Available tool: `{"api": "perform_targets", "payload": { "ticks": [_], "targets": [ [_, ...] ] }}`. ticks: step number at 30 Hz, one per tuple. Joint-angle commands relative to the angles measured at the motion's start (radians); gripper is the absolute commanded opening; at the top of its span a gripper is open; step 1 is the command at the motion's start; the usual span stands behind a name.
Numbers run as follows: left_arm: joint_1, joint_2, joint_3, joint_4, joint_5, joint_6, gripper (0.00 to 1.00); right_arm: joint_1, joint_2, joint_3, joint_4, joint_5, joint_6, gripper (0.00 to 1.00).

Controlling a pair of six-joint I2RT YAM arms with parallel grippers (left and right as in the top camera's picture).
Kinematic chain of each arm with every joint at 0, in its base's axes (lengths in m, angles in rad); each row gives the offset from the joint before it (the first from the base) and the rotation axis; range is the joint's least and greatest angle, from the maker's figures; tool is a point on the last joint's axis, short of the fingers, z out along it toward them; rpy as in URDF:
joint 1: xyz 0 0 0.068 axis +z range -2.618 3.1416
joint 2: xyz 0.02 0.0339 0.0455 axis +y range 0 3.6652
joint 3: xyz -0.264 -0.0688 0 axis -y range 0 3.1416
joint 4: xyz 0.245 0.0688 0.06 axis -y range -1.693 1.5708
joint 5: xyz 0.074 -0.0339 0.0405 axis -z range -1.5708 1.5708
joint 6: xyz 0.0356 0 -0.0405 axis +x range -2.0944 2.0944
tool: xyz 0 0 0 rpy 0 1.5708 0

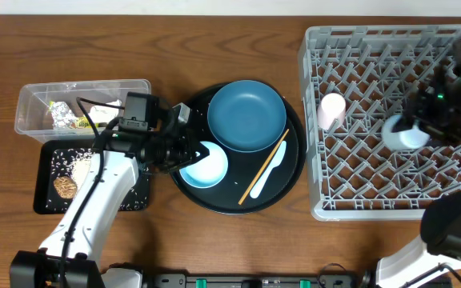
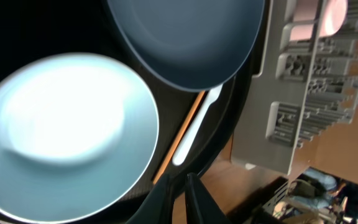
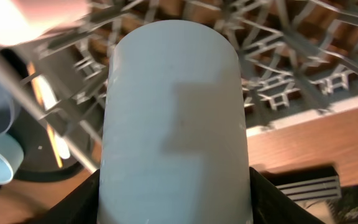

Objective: Sort waste into correct bins and load items into the dishwasher rack
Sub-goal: 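Lower the light blue cup into the rack's right side and release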

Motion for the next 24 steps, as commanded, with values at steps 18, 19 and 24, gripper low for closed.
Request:
{"api": "perform_targets", "payload": {
  "ticks": [18, 19, 24],
  "targets": [
    [-0.007, 0.000, 0.008, -0.068, -0.067, 0.032, 0.11, -0.068, 0.177, -0.002, 0.000, 0.038, -0.068, 0.06],
    [-0.007, 0.000, 0.008, -0.070, -0.067, 0.032, 0.11, -0.068, 0.177, -0.002, 0.003, 0.038, -0.068, 0.06],
    [-0.007, 0.000, 0.008, -0.070, -0.067, 0.032, 0.11, -0.071, 0.180, -0.002, 0.029, 0.039, -0.068, 0.04]
  ]
}}
